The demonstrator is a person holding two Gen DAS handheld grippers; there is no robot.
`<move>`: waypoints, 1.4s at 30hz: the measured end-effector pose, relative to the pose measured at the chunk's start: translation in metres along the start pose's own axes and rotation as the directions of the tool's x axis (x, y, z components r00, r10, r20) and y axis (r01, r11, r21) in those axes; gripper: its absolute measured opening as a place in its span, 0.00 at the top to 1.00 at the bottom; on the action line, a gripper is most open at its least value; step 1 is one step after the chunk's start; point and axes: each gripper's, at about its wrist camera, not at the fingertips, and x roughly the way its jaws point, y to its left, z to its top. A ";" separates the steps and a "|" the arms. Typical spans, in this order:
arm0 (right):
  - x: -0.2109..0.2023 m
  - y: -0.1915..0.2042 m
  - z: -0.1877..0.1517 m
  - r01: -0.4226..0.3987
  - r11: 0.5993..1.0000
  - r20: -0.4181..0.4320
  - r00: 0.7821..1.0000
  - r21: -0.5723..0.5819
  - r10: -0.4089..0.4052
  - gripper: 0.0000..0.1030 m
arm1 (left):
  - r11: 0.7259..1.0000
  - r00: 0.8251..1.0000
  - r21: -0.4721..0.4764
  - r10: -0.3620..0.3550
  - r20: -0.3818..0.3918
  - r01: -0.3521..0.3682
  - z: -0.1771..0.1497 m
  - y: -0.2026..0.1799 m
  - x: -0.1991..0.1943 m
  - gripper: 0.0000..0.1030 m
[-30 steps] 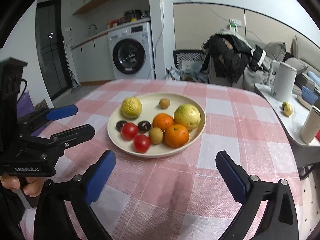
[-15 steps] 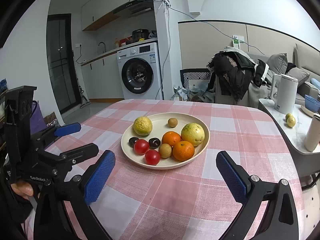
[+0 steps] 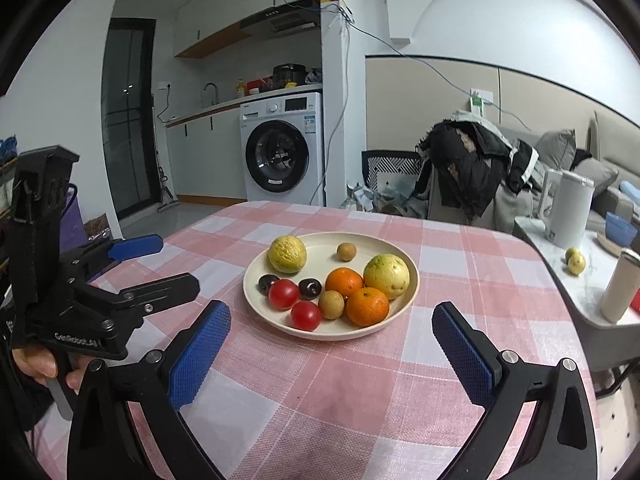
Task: Organize fruits
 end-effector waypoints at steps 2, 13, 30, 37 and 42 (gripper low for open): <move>-0.001 0.002 0.000 -0.003 1.000 0.006 1.000 -0.008 0.003 0.00 | 1.000 1.000 0.002 -0.004 0.001 0.004 0.000 0.000 0.000 0.01; -0.002 0.002 0.000 -0.004 1.000 0.005 1.000 -0.003 0.004 0.00 | 1.000 1.000 0.012 0.002 0.007 -0.002 0.002 -0.005 -0.002 0.01; -0.001 0.003 0.000 -0.004 1.000 0.004 1.000 -0.003 0.004 0.00 | 1.000 1.000 0.011 0.007 0.014 -0.007 0.004 -0.005 -0.005 0.01; -0.001 0.003 0.000 -0.004 1.000 0.003 1.000 -0.001 0.004 0.00 | 1.000 1.000 0.011 0.007 0.014 -0.007 0.004 -0.005 -0.005 0.01; 0.000 0.003 0.000 -0.004 1.000 0.003 1.000 -0.002 0.004 0.00 | 1.000 1.000 0.012 0.007 0.015 -0.007 0.004 -0.004 -0.005 0.01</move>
